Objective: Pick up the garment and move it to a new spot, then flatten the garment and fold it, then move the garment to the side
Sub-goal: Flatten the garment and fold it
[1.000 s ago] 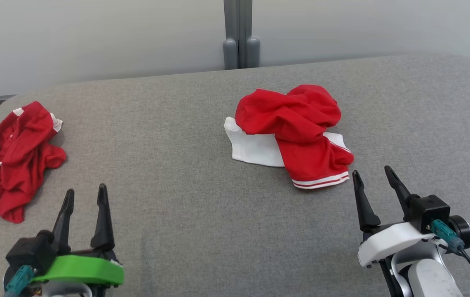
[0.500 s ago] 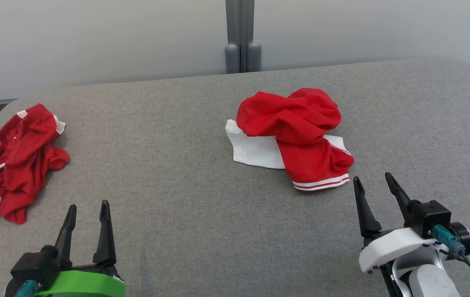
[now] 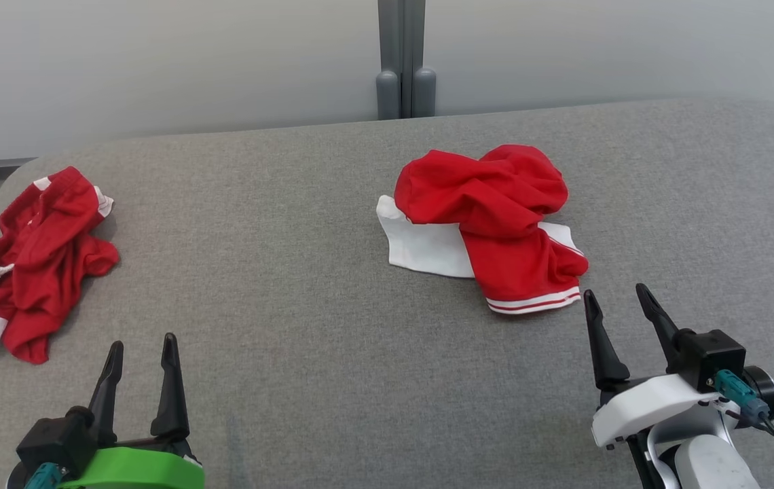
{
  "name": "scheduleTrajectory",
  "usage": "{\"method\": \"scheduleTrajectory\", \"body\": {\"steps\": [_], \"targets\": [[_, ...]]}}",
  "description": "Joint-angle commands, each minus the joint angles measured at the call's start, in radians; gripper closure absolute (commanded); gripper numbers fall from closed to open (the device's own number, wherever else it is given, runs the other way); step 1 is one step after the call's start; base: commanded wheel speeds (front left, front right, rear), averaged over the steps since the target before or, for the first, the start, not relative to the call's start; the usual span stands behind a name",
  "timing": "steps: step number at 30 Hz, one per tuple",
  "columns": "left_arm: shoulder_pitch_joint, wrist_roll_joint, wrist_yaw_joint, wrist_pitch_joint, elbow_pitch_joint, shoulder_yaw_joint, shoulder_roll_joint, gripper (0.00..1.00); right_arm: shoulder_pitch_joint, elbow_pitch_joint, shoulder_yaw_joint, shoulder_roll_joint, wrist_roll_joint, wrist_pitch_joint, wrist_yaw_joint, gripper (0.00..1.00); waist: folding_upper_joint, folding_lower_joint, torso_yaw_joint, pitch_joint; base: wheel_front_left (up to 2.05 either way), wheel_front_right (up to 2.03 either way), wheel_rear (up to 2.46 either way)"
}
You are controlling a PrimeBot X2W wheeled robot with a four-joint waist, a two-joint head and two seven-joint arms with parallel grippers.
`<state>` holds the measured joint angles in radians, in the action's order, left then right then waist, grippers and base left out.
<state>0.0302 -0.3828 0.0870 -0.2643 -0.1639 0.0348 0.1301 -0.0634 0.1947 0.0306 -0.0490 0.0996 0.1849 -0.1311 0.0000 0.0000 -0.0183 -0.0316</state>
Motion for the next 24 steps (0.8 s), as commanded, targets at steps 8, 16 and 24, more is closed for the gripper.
{"method": "scheduleTrajectory", "body": {"steps": [8, 16, 24], "targets": [[-0.021, 0.011, -0.003, 0.000, 0.010, 0.004, -0.007, 0.00, -0.106, 0.034, -0.021, -0.003, 0.039, -0.118, 0.001, 0.00, 0.0000, 0.0000, -0.007, -0.027, 0.00, 0.00, 0.00], [-0.069, 0.012, 0.014, 0.000, 0.013, 0.015, -0.008, 0.00, -0.316, 0.299, -0.127, -0.004, 0.024, -0.353, 0.001, 0.00, 0.0000, 0.0000, -0.039, -0.092, 0.00, 0.00, 0.00], [-0.105, 0.015, 0.026, 0.000, 0.011, 0.023, -0.005, 0.00, -0.459, 0.543, -0.166, -0.019, -0.029, -0.340, 0.001, 0.00, 0.0000, 0.0000, -0.085, -0.139, 0.00, 0.00, 0.00]]}}
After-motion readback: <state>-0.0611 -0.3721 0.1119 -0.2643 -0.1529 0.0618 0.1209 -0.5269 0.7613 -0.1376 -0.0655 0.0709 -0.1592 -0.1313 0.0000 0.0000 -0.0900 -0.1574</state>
